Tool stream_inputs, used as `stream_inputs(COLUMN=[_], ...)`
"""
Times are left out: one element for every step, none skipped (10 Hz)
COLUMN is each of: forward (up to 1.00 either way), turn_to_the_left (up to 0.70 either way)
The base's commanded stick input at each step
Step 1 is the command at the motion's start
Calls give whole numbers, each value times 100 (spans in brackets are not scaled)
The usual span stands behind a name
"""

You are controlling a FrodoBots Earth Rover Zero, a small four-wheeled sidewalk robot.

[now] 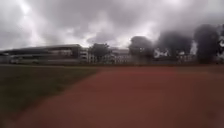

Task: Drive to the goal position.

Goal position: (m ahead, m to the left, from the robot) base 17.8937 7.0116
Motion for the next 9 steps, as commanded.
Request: stream_inputs(forward=[70,70,70,70,70,70,70,70,70], turn_to_the_left=[34,35,35,0,0,0,0,0,0])
